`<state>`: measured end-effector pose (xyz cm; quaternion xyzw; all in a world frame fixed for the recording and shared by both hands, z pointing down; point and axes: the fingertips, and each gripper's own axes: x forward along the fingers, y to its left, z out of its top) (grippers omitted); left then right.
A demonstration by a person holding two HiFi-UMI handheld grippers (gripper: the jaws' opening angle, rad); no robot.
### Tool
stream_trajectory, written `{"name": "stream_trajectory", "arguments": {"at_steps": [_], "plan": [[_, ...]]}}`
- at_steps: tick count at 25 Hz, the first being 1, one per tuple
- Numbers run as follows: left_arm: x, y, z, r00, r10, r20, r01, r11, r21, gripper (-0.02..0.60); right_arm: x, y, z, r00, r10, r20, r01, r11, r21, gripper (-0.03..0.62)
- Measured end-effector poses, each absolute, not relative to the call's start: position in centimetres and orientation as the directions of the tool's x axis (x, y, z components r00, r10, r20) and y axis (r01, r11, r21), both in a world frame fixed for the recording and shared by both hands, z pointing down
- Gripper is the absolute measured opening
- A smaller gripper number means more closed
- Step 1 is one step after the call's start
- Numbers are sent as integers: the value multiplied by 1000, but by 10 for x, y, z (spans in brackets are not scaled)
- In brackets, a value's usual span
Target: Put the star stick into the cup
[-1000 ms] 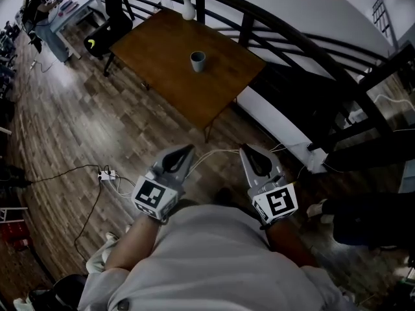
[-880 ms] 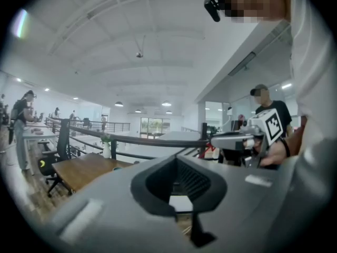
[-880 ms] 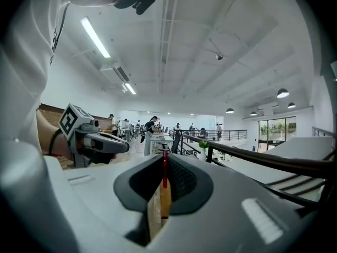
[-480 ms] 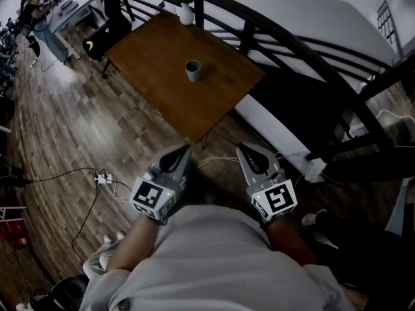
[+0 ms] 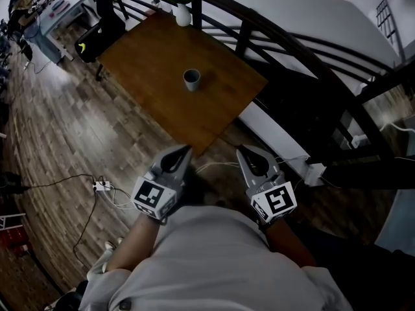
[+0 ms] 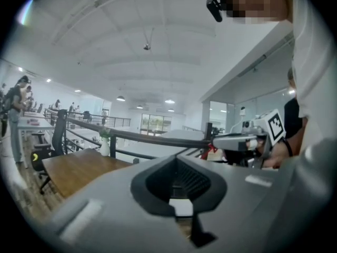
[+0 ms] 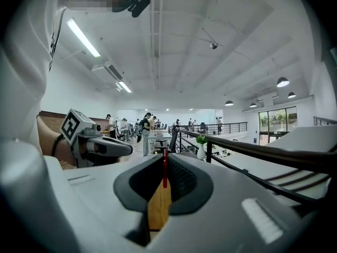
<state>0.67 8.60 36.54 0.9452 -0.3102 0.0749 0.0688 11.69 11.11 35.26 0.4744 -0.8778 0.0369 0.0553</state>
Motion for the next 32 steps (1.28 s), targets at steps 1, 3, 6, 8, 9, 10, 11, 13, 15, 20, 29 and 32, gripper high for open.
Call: {"name": "stream_trajectory", "arguments": {"at_steps": [1,3,6,8,9,10,11,13,15,20,29,32], "plan": [[2,73,367,796,-576,186,-597,-797,88,3,113,98,354,-543,-829,135,-837,547,-14,23],[-7,43,370,796,-575,189,-597,-796,95,3,105,69,355,-540,-830,143,-839,544,-14,23],[-20,-5,370,802,-568,187,-590,-801,98,3,94,22,358,-531,-834,149,-845,534,-19,23],[-30,-35,370,807,-560,188,-582,-807,95,3,85,-9,360,-523,-838,157,-849,529,-5,23],[-35,-48,370,810,-554,192,-577,-811,96,3,79,-23,361,-519,-839,165,-849,528,8,23],[-39,-60,371,815,-545,197,-570,-816,97,3,74,-37,362,-515,-840,172,-851,525,14,23],[-44,-70,372,820,-535,203,-561,-822,98,3,69,-49,364,-510,-842,179,-854,520,13,23],[-53,-91,374,830,-516,212,-544,-833,103,3,61,-71,365,-495,-849,187,-863,505,7,23],[-61,-110,373,836,-504,215,-533,-839,106,3,55,-91,362,-478,-858,188,-873,488,9,23],[-71,-148,374,842,-492,220,-524,-844,117,3,48,-128,362,-465,-861,208,-879,477,11,23],[-65,-189,383,811,-543,219,-575,-809,124,3,59,-185,372,-506,-835,218,-853,521,15,23],[-58,-201,384,796,-561,229,-596,-792,134,3,64,-204,371,-537,-814,221,-832,555,19,23]]}}
